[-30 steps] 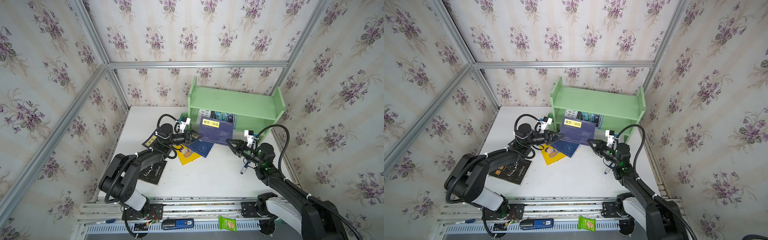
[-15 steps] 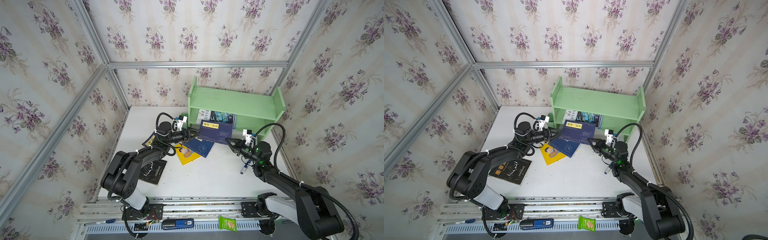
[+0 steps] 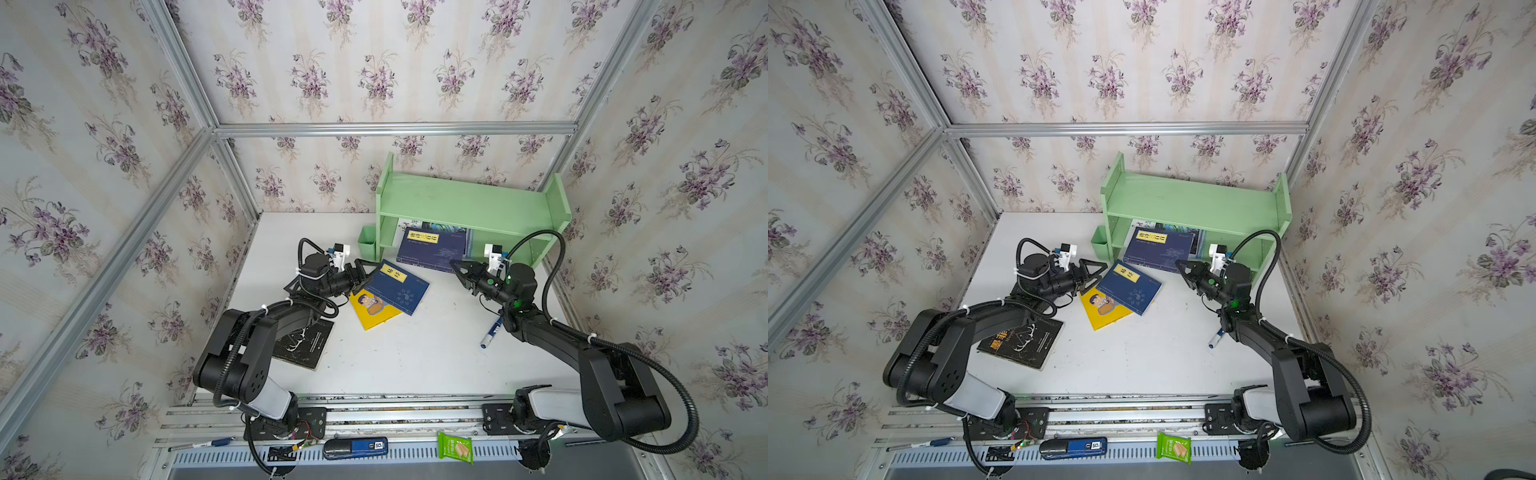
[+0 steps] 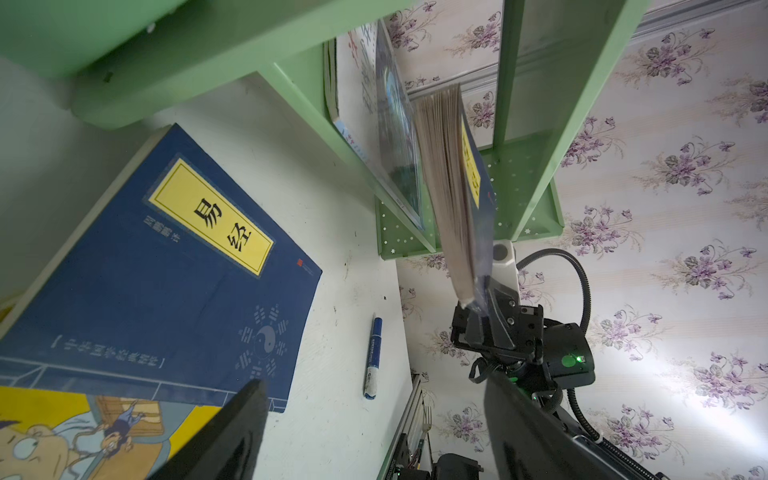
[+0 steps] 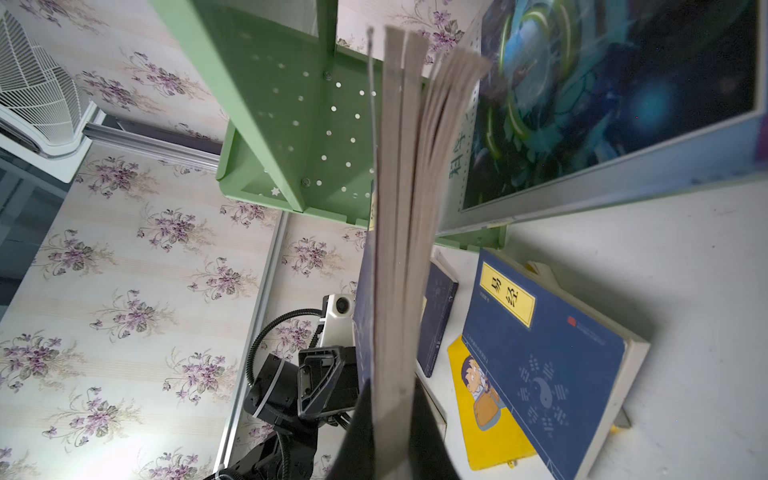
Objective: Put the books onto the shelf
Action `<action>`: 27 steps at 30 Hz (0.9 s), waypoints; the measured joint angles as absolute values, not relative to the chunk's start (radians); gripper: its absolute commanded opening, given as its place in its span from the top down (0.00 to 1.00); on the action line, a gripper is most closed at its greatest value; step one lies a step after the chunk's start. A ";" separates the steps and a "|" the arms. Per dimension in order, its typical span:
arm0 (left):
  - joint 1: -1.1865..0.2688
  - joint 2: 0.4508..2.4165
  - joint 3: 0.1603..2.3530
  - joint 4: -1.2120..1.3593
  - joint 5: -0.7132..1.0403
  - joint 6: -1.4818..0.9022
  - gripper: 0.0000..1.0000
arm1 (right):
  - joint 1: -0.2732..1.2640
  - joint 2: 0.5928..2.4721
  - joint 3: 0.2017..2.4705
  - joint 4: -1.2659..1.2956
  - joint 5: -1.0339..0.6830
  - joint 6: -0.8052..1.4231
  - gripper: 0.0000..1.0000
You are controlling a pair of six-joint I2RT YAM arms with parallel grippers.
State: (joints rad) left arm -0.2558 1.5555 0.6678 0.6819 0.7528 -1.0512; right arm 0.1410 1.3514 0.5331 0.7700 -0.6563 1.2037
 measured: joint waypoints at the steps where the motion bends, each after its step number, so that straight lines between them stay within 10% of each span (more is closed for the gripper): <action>1: -0.255 1.553 0.667 0.680 0.752 -1.048 0.07 | 0.141 1.372 0.549 0.768 -0.657 1.203 0.99; 27: -0.255 1.646 0.731 0.657 0.727 -1.022 0.02 | 0.142 1.654 0.812 0.702 -0.590 1.074 0.99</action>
State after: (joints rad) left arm -0.2546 1.6463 0.7311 0.6575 0.7269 -1.0218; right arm 0.1417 1.6535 0.8120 0.7021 -0.5903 1.0740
